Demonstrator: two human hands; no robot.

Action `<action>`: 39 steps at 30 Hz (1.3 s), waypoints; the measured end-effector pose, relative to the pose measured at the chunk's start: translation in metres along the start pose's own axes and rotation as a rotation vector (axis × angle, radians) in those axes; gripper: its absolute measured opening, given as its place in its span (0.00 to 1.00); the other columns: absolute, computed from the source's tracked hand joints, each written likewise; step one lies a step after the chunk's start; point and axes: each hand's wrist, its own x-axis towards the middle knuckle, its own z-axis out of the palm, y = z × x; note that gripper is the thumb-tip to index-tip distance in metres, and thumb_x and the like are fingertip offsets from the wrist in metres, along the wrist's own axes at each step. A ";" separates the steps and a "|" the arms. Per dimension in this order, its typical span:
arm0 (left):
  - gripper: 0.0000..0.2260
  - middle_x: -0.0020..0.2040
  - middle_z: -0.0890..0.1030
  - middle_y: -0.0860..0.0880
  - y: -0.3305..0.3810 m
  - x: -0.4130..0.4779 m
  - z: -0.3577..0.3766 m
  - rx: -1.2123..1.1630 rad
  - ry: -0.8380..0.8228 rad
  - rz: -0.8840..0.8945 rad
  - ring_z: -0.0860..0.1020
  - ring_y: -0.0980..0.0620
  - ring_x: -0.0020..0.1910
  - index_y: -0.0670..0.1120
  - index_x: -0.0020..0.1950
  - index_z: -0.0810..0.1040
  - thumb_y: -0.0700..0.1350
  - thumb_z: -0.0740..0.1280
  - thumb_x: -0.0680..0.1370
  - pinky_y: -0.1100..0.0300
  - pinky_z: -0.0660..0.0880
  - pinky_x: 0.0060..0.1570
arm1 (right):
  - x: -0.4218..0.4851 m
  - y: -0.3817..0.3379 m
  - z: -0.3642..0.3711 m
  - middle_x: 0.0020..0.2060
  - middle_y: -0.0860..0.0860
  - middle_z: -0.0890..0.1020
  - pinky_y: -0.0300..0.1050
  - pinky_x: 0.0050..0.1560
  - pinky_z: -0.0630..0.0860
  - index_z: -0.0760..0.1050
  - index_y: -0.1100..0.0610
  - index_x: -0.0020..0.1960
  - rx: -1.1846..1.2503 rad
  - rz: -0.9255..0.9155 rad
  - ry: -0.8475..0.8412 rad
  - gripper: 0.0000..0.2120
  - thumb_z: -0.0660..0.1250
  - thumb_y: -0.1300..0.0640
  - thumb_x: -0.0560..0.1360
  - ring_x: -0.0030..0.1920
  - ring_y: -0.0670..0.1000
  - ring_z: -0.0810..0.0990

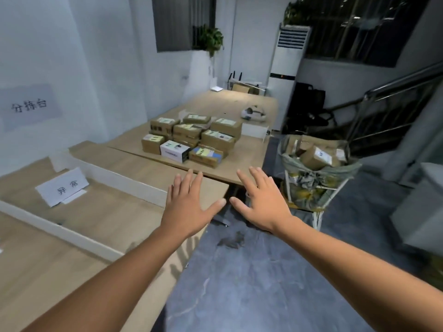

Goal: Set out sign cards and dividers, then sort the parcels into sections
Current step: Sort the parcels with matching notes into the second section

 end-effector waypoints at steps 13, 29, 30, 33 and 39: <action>0.45 0.84 0.44 0.52 0.042 0.269 0.116 -0.041 -0.043 0.025 0.39 0.46 0.82 0.56 0.84 0.46 0.77 0.55 0.74 0.44 0.43 0.79 | 0.206 0.181 0.063 0.82 0.51 0.54 0.58 0.80 0.48 0.49 0.40 0.82 0.035 0.071 0.008 0.39 0.47 0.27 0.75 0.82 0.53 0.46; 0.44 0.84 0.43 0.49 0.072 0.595 0.246 -0.117 -0.055 -0.142 0.40 0.43 0.82 0.53 0.84 0.47 0.75 0.55 0.76 0.43 0.45 0.79 | 0.499 0.407 0.141 0.82 0.51 0.55 0.58 0.80 0.53 0.47 0.39 0.82 0.113 0.044 -0.069 0.38 0.47 0.26 0.76 0.81 0.54 0.50; 0.44 0.84 0.43 0.49 0.073 0.609 0.258 -0.122 -0.044 -0.174 0.40 0.43 0.82 0.53 0.84 0.47 0.75 0.55 0.76 0.43 0.45 0.80 | 0.519 0.422 0.149 0.82 0.50 0.55 0.58 0.80 0.54 0.47 0.39 0.82 0.120 0.020 -0.079 0.38 0.46 0.26 0.76 0.81 0.54 0.51; 0.43 0.84 0.48 0.45 0.083 0.650 0.291 -0.153 0.022 -0.289 0.43 0.42 0.82 0.49 0.84 0.51 0.71 0.60 0.78 0.41 0.47 0.80 | 0.576 0.461 0.169 0.82 0.50 0.56 0.55 0.78 0.54 0.50 0.40 0.82 0.166 -0.048 -0.116 0.38 0.47 0.26 0.76 0.81 0.54 0.52; 0.43 0.85 0.47 0.48 0.090 0.721 0.329 -0.173 0.063 -0.532 0.44 0.44 0.83 0.52 0.84 0.50 0.73 0.60 0.76 0.36 0.53 0.78 | 0.679 0.507 0.201 0.81 0.52 0.57 0.54 0.78 0.55 0.52 0.43 0.82 0.229 -0.221 -0.253 0.39 0.47 0.27 0.75 0.81 0.54 0.53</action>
